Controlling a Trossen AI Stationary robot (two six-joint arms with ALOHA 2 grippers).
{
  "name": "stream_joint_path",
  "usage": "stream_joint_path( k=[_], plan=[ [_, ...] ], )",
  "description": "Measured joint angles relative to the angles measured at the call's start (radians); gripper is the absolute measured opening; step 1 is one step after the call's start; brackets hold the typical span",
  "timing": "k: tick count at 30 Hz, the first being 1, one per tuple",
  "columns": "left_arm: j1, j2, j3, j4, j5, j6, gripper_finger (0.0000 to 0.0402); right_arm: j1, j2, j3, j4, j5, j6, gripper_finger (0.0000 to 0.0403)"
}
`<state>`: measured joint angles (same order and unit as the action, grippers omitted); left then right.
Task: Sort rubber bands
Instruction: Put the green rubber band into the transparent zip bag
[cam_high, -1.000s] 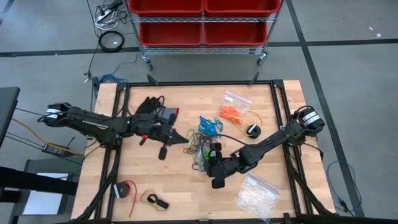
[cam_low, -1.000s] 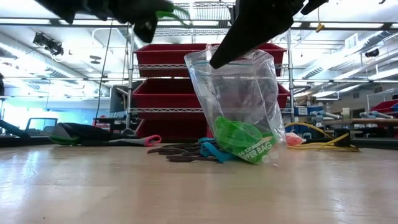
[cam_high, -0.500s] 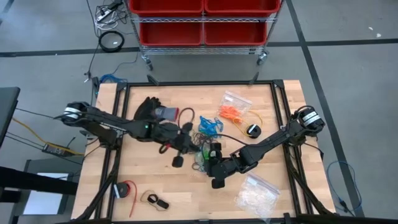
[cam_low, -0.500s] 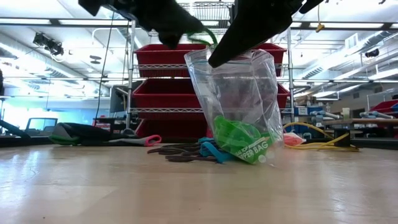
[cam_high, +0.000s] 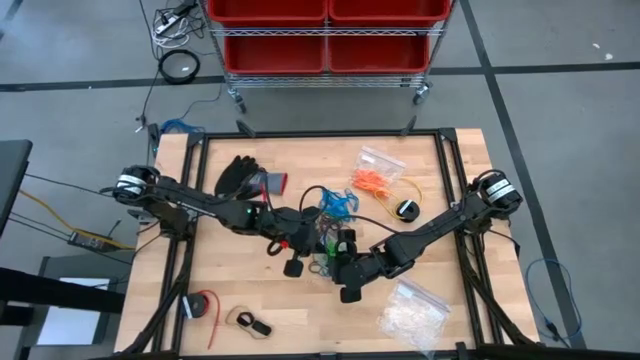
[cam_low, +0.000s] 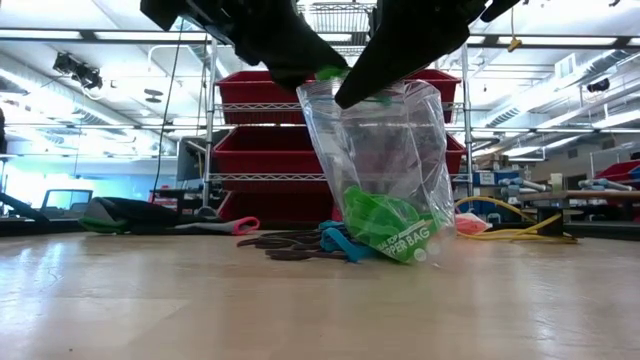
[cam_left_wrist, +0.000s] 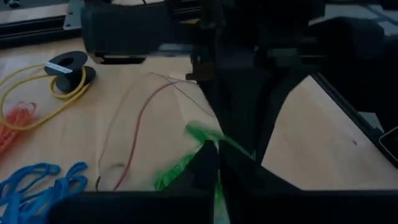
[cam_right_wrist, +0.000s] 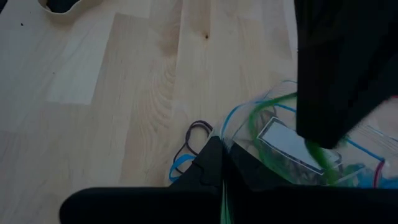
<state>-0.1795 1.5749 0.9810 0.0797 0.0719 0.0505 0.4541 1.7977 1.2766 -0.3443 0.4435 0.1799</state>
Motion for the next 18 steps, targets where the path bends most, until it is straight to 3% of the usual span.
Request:
stream_joint_path(
  k=[9,18],
  plan=[
    [0.001,-0.039,0.0,-0.009,-0.046,-0.028,0.0152,0.0,0.0,0.0,-0.001,0.0,0.0,0.0],
    [0.001,-0.133,0.0,-0.275,-0.231,-0.003,0.0171,0.0,0.0,0.0,-0.003,0.0,0.002,0.0]
  ],
)
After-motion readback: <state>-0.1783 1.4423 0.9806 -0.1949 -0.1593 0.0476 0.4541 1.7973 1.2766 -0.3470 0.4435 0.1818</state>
